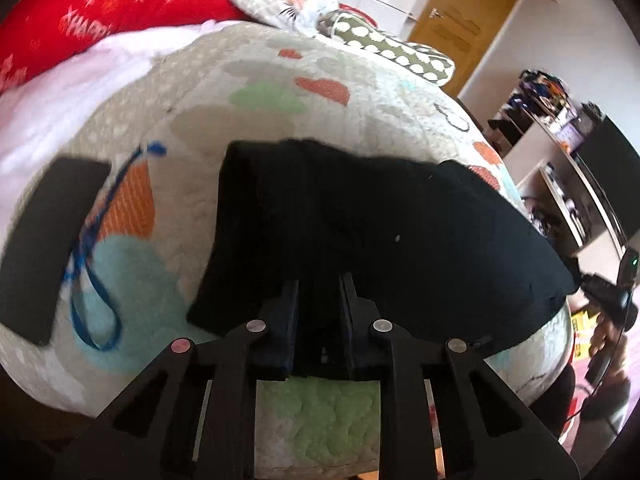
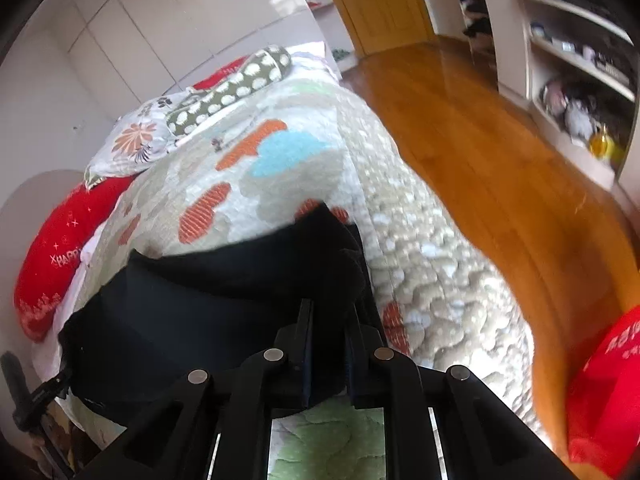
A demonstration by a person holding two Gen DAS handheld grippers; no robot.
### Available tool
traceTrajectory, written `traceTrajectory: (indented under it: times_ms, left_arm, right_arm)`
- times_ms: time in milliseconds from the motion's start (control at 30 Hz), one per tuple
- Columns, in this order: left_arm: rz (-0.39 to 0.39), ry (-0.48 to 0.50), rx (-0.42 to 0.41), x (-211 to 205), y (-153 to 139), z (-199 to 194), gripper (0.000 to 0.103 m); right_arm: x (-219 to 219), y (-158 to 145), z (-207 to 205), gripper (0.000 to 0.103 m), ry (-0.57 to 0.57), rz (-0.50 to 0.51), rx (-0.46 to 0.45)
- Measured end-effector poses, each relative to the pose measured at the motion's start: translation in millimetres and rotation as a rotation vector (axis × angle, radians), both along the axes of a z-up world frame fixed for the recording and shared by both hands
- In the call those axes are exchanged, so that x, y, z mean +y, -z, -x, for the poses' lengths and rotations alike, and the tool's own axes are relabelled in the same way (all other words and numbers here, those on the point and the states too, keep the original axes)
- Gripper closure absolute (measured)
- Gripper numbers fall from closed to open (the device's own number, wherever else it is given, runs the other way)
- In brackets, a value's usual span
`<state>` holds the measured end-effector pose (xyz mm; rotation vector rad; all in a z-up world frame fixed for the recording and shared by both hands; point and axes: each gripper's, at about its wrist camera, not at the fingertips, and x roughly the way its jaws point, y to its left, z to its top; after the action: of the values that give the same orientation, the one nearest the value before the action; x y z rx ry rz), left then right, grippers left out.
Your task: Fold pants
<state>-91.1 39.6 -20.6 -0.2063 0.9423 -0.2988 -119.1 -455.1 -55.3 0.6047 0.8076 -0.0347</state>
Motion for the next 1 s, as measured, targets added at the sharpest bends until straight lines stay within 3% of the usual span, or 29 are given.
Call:
traceTrajectory:
  times_ms: [133, 200, 300, 367, 433, 500, 567, 633, 733, 800, 1000]
  left_arm:
    - [0.063, 0.011, -0.047, 32, -27, 4, 0.088]
    - [0.031, -0.008, -0.029, 38, -21, 4, 0.088]
    - [0.017, 0.002, 0.039, 38, 7, 3, 0.088]
    - [0.010, -0.013, 0.030, 37, 17, 5, 0.088]
    - [-0.005, -0.013, 0.022, 34, 15, 8, 0.082]
    - [-0.030, -0.018, 0.011, 34, 7, 12, 0.073]
    - [-0.051, -0.029, -0.012, 37, -4, 15, 0.069]
    - [-0.093, -0.055, -0.055, 38, -17, 19, 0.069]
    - [-0.158, -0.089, -0.134, 30, -35, 17, 0.069]
    - [-0.136, -0.066, -0.160, 23, -45, 14, 0.069]
    - [-0.143, 0.029, -0.160, -16, -44, 0, 0.069]
  right_arm:
    - [-5, -25, 17, 0.091, -0.025, -0.033, -0.076]
    - [-3, -25, 22, 0.091, -0.039, -0.039, -0.074]
    - [5, 1, 15, 0.091, -0.063, 0.010, 0.024]
    - [3, 25, 8, 0.091, -0.047, -0.004, 0.104]
    - [-8, 28, 13, 0.084, -0.030, -0.063, 0.083]
    - [-21, 15, 22, 0.061, 0.058, -0.028, 0.066]
    - [-30, -1, 29, 0.060, 0.135, 0.061, 0.045]
    - [-33, -14, 29, 0.060, 0.135, 0.097, 0.015]
    - [-8, -29, 8, 0.060, 0.011, 0.144, -0.032]
    - [27, -34, -18, 0.060, -0.117, 0.217, -0.060]
    - [106, -18, -83, 0.061, -0.469, 0.357, -0.073]
